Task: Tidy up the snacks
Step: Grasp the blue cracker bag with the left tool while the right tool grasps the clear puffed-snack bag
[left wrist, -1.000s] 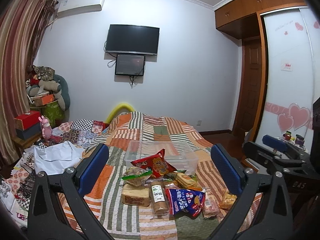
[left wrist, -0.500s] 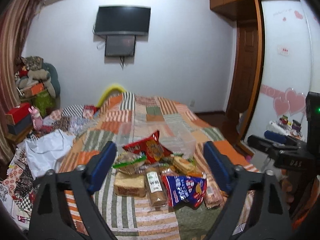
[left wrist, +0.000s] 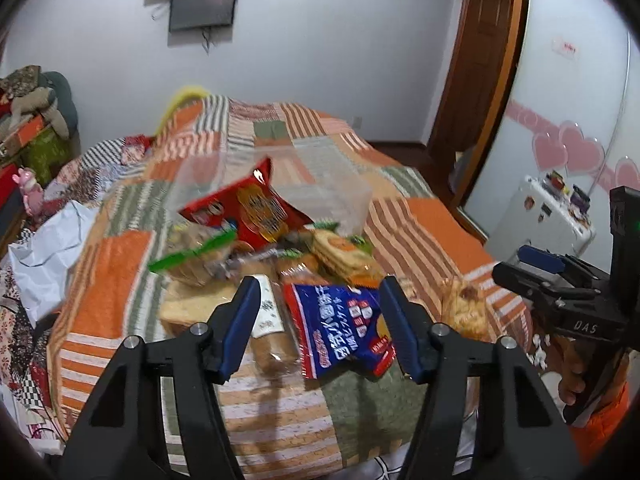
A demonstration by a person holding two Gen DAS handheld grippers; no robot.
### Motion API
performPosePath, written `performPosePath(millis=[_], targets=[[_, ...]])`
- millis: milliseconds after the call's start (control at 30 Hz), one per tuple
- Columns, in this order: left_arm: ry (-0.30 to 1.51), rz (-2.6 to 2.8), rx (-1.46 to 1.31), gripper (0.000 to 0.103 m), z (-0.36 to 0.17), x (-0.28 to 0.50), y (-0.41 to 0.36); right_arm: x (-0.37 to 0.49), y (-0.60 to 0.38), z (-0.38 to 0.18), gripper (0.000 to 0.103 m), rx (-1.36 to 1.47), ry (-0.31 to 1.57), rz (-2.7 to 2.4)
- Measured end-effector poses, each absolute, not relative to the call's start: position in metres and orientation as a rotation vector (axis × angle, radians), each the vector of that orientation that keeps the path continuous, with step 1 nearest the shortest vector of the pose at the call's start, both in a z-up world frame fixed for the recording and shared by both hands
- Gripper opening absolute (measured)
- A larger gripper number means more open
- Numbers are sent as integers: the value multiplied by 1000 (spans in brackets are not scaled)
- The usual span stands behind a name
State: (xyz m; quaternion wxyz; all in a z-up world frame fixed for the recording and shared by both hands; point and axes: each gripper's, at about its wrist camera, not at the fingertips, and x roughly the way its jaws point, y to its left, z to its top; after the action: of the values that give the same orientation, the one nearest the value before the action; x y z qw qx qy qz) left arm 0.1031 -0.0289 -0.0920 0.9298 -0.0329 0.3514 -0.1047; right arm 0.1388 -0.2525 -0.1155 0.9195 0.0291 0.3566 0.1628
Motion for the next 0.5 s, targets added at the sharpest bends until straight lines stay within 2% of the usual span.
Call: performPosePath(millis=[167,500], targets=[[804,-247,-53,62,-109,116,-42,143,-260,-135,78,87,793,340],[934,-275,-26,64,-138,134,-61,150,-272,-157,72,148,885,368]])
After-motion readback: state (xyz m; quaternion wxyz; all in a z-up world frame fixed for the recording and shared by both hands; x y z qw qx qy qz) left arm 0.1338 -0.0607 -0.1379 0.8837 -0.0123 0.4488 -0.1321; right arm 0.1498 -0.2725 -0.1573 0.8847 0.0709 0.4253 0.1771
